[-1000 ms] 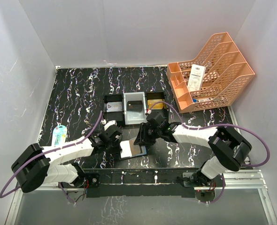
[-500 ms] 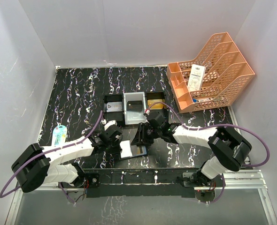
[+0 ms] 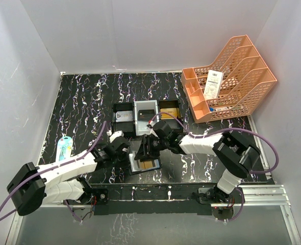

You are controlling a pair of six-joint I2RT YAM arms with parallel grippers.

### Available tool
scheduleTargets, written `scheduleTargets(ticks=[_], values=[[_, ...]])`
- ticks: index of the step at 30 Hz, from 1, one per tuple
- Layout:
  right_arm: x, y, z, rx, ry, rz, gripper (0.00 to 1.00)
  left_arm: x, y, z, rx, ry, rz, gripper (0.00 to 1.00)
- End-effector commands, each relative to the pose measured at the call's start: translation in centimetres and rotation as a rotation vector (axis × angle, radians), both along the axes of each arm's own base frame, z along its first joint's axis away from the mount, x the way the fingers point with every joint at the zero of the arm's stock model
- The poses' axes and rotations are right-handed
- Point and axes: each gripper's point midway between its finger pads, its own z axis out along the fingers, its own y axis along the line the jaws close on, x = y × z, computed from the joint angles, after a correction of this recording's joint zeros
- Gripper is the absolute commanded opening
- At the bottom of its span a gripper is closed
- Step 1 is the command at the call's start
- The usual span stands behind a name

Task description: Take the credit cards out of the card holder

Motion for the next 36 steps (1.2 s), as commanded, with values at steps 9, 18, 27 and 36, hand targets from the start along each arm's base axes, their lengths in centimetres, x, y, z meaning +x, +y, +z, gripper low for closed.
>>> scheduleTargets(ticks=[9, 18, 27, 36], values=[[1.2, 2.4, 3.0, 0.025, -0.120, 0.042, 0.42, 0.4, 1.8, 2.7, -0.012, -0.071, 0.092, 0.20], [2.7, -1.1, 2.3, -0.104, -0.198, -0.106, 0.38, 1.5, -2.6, 6.8, -0.204, -0.151, -0.031, 0.37], [2.4, -0.9, 1.9, -0.056, -0.188, -0.123, 0.39, 2.0, -4.5, 7.0, -0.266, -0.140, -0.041, 0.45], [2.0, -0.6, 0.7, -0.032, -0.169, -0.106, 0.38, 2.2, -3.8, 4.4, -0.241, -0.118, 0.031, 0.43]])
